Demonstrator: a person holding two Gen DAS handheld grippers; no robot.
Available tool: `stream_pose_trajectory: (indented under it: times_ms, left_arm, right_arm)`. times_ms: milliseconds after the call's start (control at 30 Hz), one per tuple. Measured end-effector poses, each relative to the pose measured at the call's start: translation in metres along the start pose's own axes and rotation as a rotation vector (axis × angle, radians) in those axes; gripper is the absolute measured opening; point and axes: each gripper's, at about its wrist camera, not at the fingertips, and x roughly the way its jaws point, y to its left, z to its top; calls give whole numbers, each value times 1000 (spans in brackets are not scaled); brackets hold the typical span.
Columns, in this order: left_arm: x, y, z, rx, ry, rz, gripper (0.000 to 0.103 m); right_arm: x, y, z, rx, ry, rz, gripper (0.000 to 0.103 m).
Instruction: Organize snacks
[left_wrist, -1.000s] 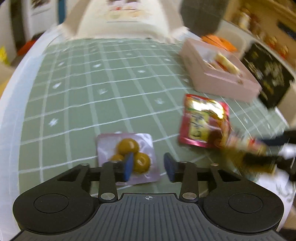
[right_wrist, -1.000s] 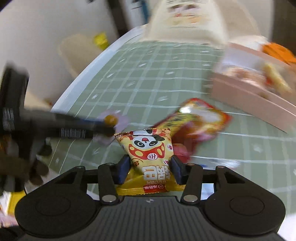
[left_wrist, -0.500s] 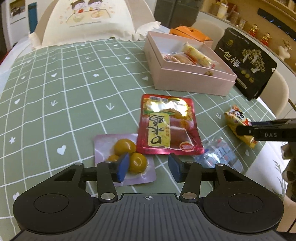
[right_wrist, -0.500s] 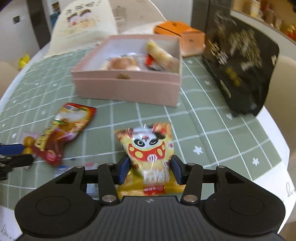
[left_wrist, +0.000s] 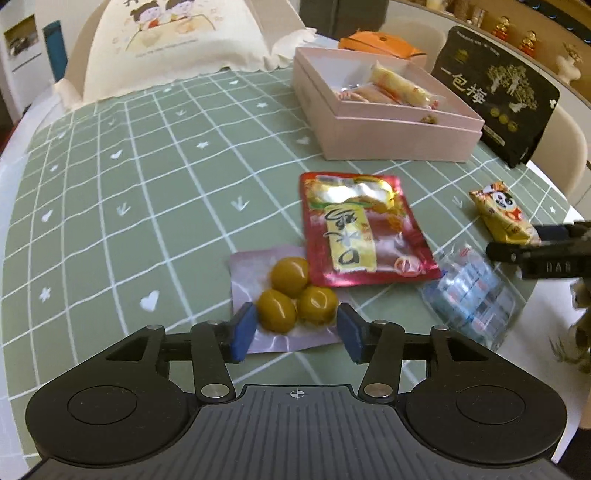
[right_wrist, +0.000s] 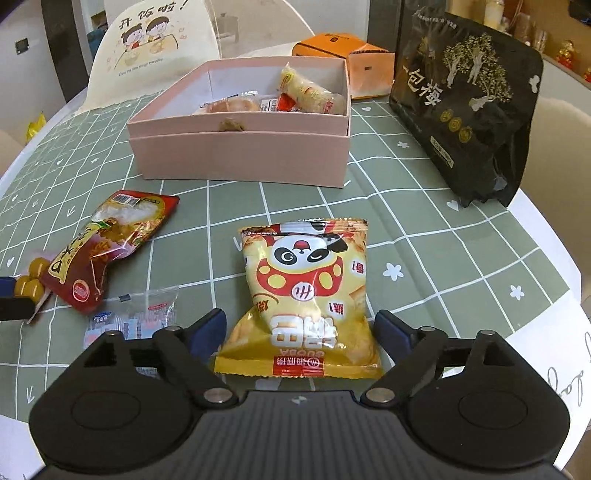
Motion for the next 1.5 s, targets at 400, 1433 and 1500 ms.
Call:
stream_pose_trajectory:
  times_ms: [400, 1433, 1500]
  left_arm:
    - [28, -3, 32, -44, -40, 37, 57]
    - [59, 23, 82, -20, -69, -62, 21]
    - [56, 23, 72, 5, -63, -60, 21]
  right_arm:
    - [-17, 4, -9, -70, 38, 3, 93]
    - [-23, 78, -19, -227, 82, 168, 94]
    - [-25, 78, -20, -226, 83, 166, 94]
